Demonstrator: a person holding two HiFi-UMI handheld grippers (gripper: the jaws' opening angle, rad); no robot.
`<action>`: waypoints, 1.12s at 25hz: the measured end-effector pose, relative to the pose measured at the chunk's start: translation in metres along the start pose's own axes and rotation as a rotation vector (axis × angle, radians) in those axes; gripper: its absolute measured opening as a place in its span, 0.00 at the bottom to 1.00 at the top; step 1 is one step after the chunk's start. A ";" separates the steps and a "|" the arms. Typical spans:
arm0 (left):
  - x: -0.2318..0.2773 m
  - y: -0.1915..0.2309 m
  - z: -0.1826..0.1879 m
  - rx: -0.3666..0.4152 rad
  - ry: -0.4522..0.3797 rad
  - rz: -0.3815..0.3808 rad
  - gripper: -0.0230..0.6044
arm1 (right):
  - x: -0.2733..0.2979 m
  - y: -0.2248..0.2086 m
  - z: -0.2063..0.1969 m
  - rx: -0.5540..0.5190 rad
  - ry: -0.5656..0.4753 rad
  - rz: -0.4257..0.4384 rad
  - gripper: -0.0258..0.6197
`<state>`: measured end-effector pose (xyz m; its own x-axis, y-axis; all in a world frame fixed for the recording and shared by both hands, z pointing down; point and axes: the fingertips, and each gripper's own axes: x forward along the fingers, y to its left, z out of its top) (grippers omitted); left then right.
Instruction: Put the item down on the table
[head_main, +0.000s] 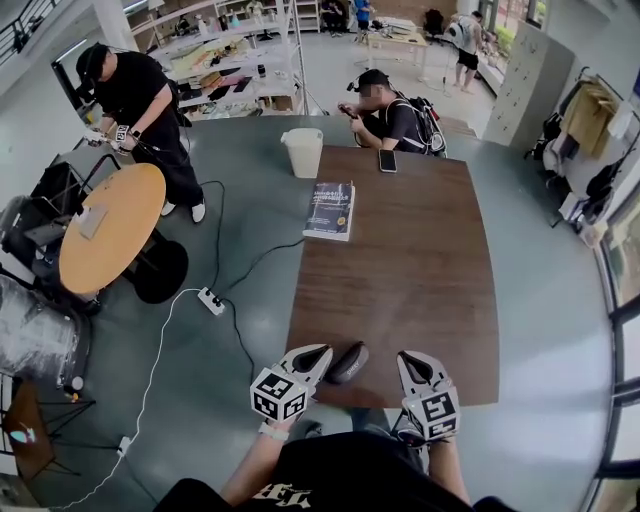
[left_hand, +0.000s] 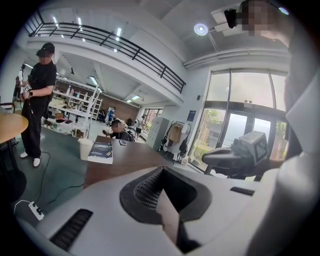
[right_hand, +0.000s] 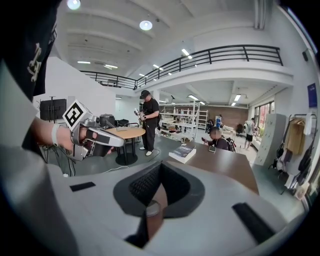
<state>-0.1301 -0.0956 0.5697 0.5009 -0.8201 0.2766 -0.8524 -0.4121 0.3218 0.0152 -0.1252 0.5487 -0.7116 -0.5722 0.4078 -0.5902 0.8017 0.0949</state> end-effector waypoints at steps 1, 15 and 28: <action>-0.002 0.000 0.000 -0.002 -0.001 0.002 0.05 | 0.001 0.001 0.002 -0.005 -0.001 0.003 0.02; -0.022 0.002 0.005 -0.006 -0.012 0.020 0.05 | -0.003 0.006 0.007 0.005 -0.021 0.013 0.02; -0.032 0.007 0.003 -0.027 -0.023 0.026 0.05 | -0.012 -0.031 0.003 0.017 -0.014 -0.067 0.02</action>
<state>-0.1527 -0.0731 0.5605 0.4745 -0.8396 0.2644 -0.8607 -0.3796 0.3394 0.0408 -0.1433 0.5383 -0.6754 -0.6271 0.3880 -0.6431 0.7584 0.1063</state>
